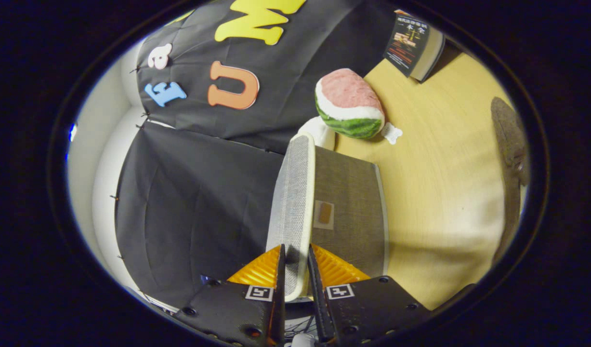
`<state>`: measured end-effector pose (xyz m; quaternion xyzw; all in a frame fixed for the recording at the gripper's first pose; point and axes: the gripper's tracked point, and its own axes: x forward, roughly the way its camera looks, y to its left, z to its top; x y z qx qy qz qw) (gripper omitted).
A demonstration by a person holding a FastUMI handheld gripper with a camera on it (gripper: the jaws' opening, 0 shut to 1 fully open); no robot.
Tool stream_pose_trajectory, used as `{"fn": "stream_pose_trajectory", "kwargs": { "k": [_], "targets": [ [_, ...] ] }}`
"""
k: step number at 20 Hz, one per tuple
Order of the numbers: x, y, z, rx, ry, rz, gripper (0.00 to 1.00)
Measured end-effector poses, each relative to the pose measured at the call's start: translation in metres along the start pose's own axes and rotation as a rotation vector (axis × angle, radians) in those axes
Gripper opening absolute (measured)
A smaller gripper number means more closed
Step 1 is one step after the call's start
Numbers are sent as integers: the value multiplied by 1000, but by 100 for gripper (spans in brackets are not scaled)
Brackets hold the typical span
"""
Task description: Open the storage box then place both shoes into the box .Put the left shoe in first, then the right shoe, with the right side of both shoes facing outward in a uniform manner.
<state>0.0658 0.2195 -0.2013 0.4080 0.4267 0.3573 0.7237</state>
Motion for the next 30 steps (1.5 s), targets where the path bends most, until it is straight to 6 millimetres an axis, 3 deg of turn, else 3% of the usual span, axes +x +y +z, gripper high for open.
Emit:
{"fn": "stream_pose_trajectory", "kwargs": {
  "k": [1, 4, 8, 12, 18, 23, 26, 30],
  "targets": [
    [-9, 7, 3, -16, 11, -15, 1],
    [-13, 40, 3, -63, 3, 23, 2],
    [-11, 112, 0, -174, -1, 84, 2],
    [20, 171, -10, -304, 22, 105, 2],
    [85, 217, -50, -453, 78, 90, 2],
    [136, 241, -75, -568, 100, 57, 17],
    [155, 242, -88, -606, 111, 31, 42],
    [156, 235, -90, -646, 75, -16, 75]
  ]
}}
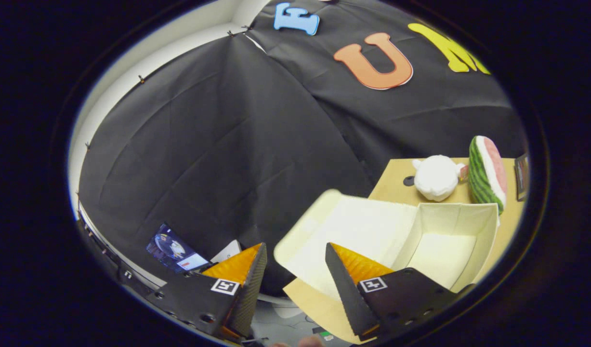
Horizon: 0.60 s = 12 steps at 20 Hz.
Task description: Open the storage box then place both shoes into the box .Put the left shoe in first, then the right shoe, with the right side of both shoes facing outward in a uniform manner.
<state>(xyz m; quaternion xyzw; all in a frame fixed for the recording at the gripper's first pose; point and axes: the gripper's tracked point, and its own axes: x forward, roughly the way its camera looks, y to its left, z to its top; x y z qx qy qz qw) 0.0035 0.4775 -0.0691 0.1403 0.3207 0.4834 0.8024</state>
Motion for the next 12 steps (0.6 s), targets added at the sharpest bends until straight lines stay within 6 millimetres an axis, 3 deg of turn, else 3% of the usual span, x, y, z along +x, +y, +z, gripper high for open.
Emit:
{"fn": "stream_pose_trajectory", "kwargs": {
  "k": [2, 6, 9, 12],
  "targets": [
    [-7, -8, 3, -6, -30, -37, 75],
    [-32, -32, 11, -6, -87, -117, 84],
    [-67, -59, 23, -3, -148, -198, 84],
    [-116, -94, 31, -18, -209, -302, 84]
  ]
}}
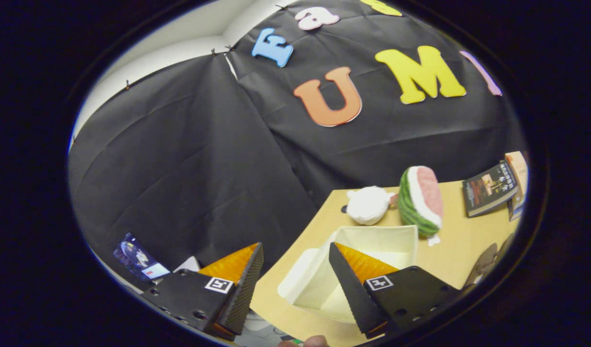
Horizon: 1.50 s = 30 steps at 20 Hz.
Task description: Open the storage box then place both shoes into the box .Put the left shoe in first, then the right shoe, with the right side of both shoes facing outward in a uniform manner.
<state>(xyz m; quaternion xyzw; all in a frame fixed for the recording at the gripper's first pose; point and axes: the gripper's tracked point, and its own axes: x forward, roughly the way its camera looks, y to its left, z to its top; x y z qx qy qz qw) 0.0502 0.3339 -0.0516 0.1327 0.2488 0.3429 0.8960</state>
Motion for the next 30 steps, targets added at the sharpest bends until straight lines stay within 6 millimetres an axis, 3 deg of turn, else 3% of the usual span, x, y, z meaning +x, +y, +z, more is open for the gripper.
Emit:
{"fn": "stream_pose_trajectory", "kwargs": {
  "k": [10, 15, 20, 24, 30],
  "targets": [
    [-124, -167, 33, -9, -157, -328, 90],
    [-192, -255, 25, 27, -182, -481, 94],
    [-243, -317, 3, -24, -164, -612, 94],
    [-251, -348, -40, -11, -88, -654, 94],
    [-207, -364, -119, 28, 112, -628, 94]
  ]
}}
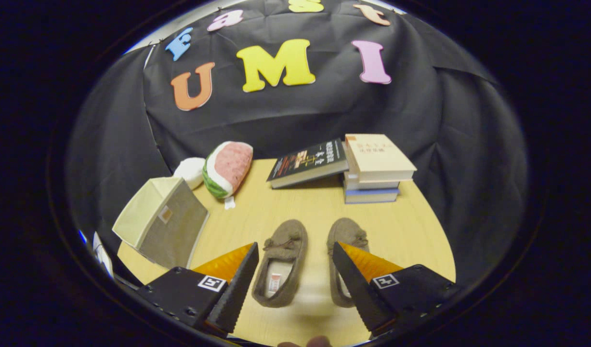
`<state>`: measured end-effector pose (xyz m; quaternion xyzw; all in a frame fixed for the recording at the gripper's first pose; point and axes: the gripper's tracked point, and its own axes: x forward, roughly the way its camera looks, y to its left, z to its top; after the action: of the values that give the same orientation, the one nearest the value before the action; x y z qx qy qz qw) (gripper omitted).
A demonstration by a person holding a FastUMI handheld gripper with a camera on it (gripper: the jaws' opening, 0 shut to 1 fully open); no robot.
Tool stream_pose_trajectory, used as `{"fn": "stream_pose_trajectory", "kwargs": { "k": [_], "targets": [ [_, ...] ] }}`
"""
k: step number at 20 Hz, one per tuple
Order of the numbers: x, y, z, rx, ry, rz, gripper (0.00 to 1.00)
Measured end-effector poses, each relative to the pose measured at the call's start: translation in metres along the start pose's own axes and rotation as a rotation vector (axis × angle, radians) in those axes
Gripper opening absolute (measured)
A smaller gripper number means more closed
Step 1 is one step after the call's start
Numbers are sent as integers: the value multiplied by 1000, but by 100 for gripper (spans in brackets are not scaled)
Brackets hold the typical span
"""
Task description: Open the storage box then place both shoes into the box .Put the left shoe in first, then the right shoe, with the right side of both shoes facing outward in a uniform manner.
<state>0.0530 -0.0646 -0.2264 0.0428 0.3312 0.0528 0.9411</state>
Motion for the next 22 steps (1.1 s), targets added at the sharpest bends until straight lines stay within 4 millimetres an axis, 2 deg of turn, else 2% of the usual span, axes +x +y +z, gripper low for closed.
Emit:
{"fn": "stream_pose_trajectory", "kwargs": {
  "k": [5, 8, 9, 11, 12, 13, 16, 17, 20, 21, 22],
  "targets": [
    [42, 7, -39, 44, 164, 10, 94],
    [60, 6, -59, 56, 251, -10, 83],
    [69, 5, -56, 73, 270, -22, 83],
    [78, -1, -61, 90, 304, -50, 71],
    [82, -10, -73, 90, 325, -72, 65],
    [87, -9, -76, 103, 346, -72, 59],
    [94, -1, -86, 166, 402, -38, 54],
    [96, 0, -91, 179, 414, -37, 44],
    [96, -1, -84, 184, 418, -43, 13],
    [96, 1, -89, 194, 434, -44, 2],
    [95, 1, -88, 212, 427, -44, 2]
  ]
}}
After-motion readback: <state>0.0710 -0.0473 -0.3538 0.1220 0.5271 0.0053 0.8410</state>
